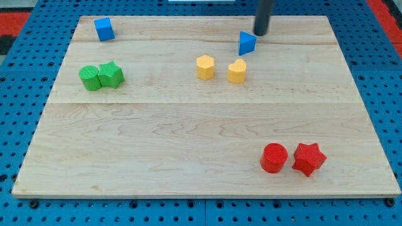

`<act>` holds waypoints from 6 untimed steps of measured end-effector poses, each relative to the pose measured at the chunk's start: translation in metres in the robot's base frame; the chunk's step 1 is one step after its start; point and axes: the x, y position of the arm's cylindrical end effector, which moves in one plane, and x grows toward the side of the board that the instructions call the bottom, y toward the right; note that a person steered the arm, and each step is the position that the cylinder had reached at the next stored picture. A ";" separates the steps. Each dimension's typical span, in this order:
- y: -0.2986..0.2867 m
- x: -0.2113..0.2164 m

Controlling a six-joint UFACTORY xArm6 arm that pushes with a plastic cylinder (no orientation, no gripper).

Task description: Move the red star right to the blue cube

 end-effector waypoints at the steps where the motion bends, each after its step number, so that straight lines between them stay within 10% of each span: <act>1: -0.037 0.095; 6: -0.021 0.051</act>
